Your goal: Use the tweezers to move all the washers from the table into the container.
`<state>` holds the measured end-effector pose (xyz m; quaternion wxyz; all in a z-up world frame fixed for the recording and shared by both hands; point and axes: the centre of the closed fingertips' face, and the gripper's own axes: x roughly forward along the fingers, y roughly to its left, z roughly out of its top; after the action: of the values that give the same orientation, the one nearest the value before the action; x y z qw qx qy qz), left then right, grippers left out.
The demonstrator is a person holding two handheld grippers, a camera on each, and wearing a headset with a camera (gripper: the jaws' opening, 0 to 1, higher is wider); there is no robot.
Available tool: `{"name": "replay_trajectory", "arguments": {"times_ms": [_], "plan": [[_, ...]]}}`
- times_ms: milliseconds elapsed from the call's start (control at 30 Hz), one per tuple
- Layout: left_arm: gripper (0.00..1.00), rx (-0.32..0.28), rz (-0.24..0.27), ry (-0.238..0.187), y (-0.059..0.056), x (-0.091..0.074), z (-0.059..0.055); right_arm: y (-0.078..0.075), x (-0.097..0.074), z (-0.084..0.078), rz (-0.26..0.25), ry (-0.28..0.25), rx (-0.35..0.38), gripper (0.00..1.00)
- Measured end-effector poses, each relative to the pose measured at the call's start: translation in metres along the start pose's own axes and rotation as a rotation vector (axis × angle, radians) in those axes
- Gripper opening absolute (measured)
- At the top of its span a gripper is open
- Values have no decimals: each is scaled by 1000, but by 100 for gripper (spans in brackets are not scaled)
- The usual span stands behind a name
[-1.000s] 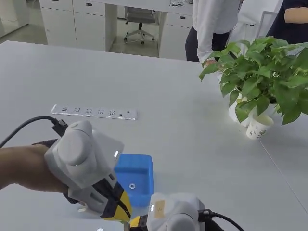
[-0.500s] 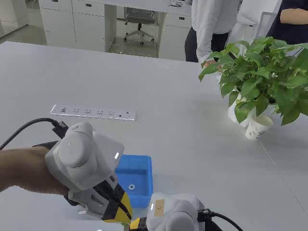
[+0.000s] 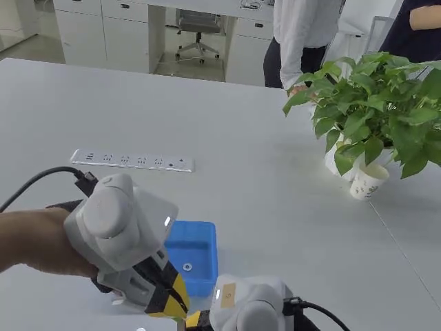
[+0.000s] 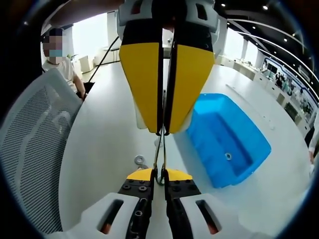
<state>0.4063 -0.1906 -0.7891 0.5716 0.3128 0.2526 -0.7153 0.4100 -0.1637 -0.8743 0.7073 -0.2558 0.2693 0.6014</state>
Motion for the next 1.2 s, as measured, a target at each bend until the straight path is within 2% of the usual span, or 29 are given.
{"name": "replay_trajectory", "arguments": {"times_ms": [633, 1200], "plan": [[5, -3, 4, -9, 0, -13, 10, 0, -9, 13, 2, -23, 0, 9], [5, 2, 13, -19, 3, -31, 22, -7, -20, 30, -5, -27, -41, 9]]}}
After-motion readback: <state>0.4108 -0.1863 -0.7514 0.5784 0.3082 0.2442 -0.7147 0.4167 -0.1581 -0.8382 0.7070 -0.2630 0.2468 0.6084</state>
